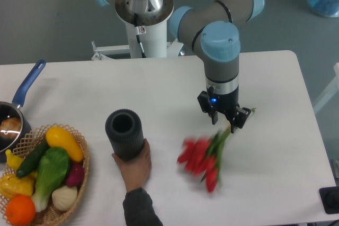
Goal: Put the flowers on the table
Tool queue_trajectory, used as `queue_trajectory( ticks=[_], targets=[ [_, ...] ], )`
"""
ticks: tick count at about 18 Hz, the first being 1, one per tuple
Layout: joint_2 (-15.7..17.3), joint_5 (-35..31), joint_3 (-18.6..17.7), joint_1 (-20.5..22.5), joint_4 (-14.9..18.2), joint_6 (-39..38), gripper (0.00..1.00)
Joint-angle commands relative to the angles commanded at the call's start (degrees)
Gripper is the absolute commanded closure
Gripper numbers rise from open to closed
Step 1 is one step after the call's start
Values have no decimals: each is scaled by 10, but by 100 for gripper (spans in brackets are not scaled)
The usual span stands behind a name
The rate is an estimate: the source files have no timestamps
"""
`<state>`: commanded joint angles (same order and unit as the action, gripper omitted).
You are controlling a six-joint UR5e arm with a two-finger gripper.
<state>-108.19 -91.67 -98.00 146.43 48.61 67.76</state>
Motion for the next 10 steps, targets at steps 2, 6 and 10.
queue_trajectory(
  ticks=[2, 6, 10],
  targets=[
    [2, 0, 0, 1, -1, 2, 0],
    [6, 7, -1, 6, -2, 2, 0],
    [5, 8, -1, 5, -2, 1, 0]
  ],
)
